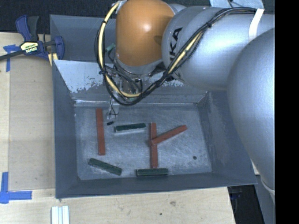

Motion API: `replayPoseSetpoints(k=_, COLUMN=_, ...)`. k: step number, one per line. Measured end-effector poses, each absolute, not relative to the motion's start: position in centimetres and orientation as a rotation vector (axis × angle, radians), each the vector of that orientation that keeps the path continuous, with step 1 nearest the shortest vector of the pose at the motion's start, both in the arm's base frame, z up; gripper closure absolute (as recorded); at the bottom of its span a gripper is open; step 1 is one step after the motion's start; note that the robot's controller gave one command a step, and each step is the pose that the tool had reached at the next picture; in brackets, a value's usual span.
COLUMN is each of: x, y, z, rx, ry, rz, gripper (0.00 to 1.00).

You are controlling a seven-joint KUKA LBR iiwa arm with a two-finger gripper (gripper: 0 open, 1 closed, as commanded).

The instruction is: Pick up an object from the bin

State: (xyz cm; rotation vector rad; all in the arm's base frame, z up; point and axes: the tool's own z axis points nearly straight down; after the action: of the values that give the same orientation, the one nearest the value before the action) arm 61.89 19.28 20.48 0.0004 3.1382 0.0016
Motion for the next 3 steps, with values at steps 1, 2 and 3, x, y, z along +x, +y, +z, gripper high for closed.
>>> replayPoseSetpoints(k=1, x=59.6, y=19.2, z=14.9, rx=0.029, ry=3.134, rz=0.004, gripper=0.00)
replayPoseSetpoints(k=2, x=59.6, y=18.9, z=8.6, rx=0.035, ry=3.136, rz=0.003, gripper=0.00)
replayPoseSetpoints(k=3, x=59.5, y=13.0, z=8.1, rx=0.071, ry=3.139, rz=0.002, gripper=0.00)
